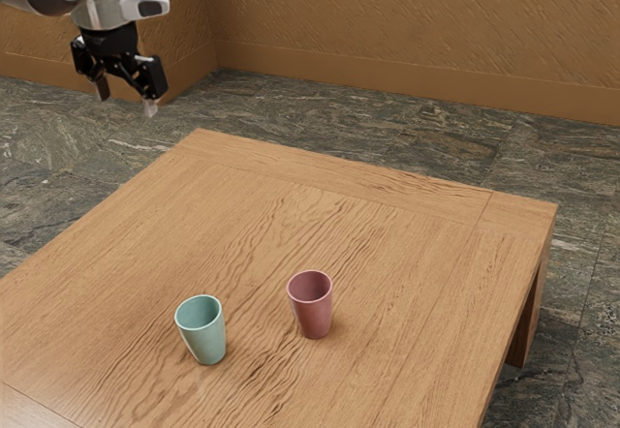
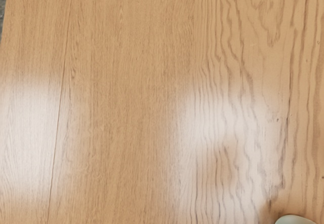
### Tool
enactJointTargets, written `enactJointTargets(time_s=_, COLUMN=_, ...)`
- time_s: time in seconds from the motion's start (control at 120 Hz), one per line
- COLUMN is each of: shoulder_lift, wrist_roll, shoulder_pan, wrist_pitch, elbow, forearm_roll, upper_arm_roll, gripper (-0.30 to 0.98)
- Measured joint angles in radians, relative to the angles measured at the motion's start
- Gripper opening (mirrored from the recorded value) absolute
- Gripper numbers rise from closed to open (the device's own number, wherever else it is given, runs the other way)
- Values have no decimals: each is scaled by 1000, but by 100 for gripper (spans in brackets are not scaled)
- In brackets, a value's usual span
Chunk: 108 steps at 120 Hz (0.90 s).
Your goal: Place the right cup onto the left cup
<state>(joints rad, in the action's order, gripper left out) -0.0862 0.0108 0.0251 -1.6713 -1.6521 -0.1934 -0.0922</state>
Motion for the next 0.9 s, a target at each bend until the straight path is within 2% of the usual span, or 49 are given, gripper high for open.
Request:
enactJointTargets(time_s=0.183, shoulder_lift=6, wrist_roll=-2, shoulder_pan=-11, wrist_pitch=-10, elbow=5, forearm_roll=1, upper_arm_roll=25, gripper=69)
enactJointTargets(time_s=0.417, shoulder_lift=46, wrist_roll=-3, shoulder_pan=30, wrist_pitch=-19, elbow=-23, forearm_roll=6, upper_arm_roll=37, gripper=69)
enactJointTargets(time_s=0.608, shoulder_lift=123, wrist_roll=2, shoulder_pan=13, wrist_pitch=-30, elbow=-75, forearm_roll=69, upper_arm_roll=78, gripper=69)
enactJointTargets(time_s=0.717, shoulder_lift=152, wrist_roll=5, shoulder_pan=16, wrist_pitch=-80, elbow=-139, forearm_roll=102, upper_arm_roll=105, gripper=69)
enactJointTargets(time_s=0.9, shoulder_lift=227, wrist_roll=15, shoulder_pan=37, wrist_pitch=-162, elbow=-155, forearm_roll=137, upper_arm_roll=147, gripper=69)
